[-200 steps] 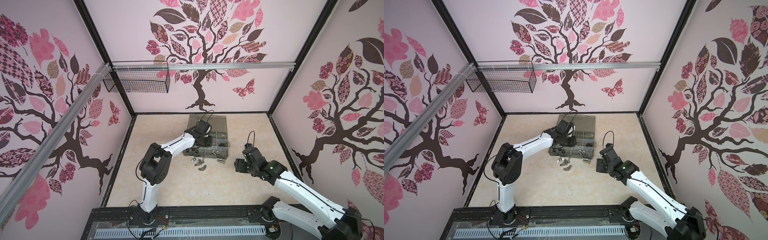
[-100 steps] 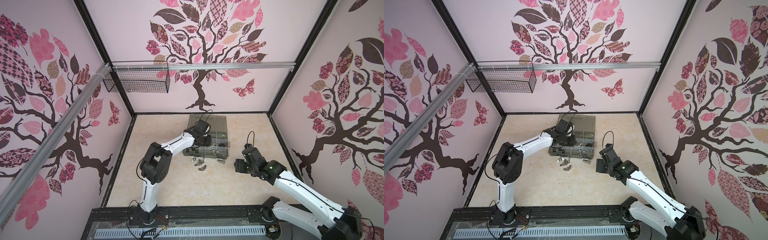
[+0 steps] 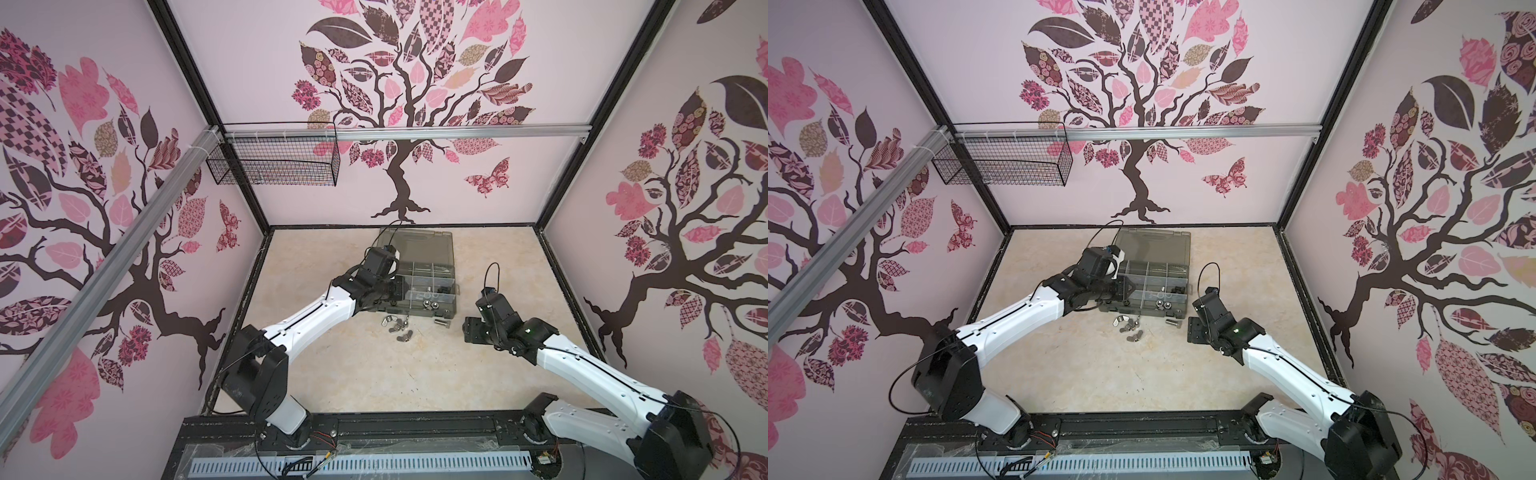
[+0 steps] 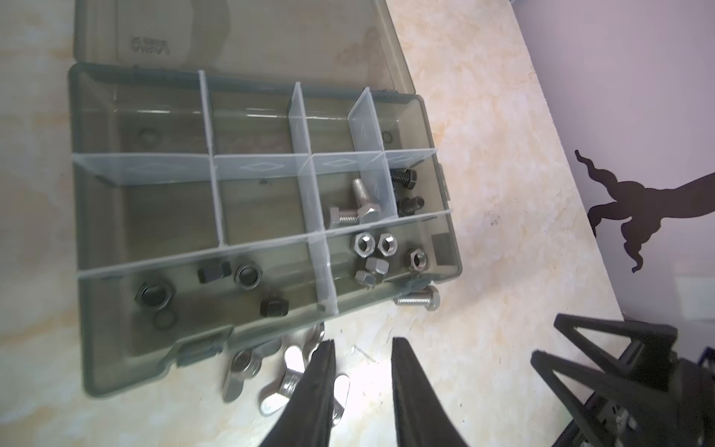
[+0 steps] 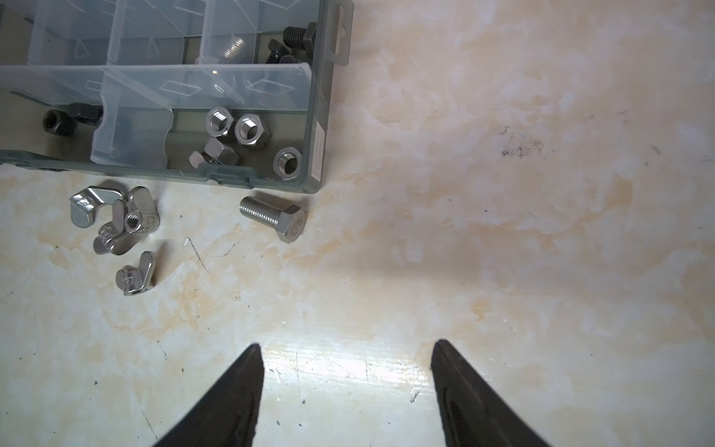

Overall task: Sort the screws and nuts into containers
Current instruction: Pick up the screw from the center of the table.

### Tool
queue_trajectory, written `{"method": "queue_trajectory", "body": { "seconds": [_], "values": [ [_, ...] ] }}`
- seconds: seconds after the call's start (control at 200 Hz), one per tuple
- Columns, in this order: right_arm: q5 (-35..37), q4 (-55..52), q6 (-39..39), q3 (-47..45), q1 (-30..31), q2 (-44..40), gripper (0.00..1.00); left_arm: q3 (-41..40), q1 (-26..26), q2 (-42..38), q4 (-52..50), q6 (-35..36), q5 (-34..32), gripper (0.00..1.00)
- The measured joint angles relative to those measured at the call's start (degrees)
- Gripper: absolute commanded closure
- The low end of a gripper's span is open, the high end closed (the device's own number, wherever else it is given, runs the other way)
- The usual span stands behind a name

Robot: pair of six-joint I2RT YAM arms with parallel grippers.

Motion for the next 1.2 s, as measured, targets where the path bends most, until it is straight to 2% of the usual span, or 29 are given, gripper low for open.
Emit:
{"method": "queue_trajectory", "body": {
  "seconds": [0.265, 0.62, 1.195],
  "values": [
    [0.0, 6.2, 2.0, -2.2, 0.0, 3.9, 0.32, -14.1, 0.0, -13.7, 0.2, -3.5, -2.6, 0.70],
    [-1.6, 13.3, 4.3, -2.9, 0.0, 11.1, 0.40, -24.5, 0.0, -24.0, -1.2, -7.0, -4.2, 0.70],
    [-2.0, 20.0, 5.9, -2.9, 0.8, 16.9, 0.51, -31.8, 0.0, -33.4, -2.8, -10.0, -5.8, 0.70]
  ]
}}
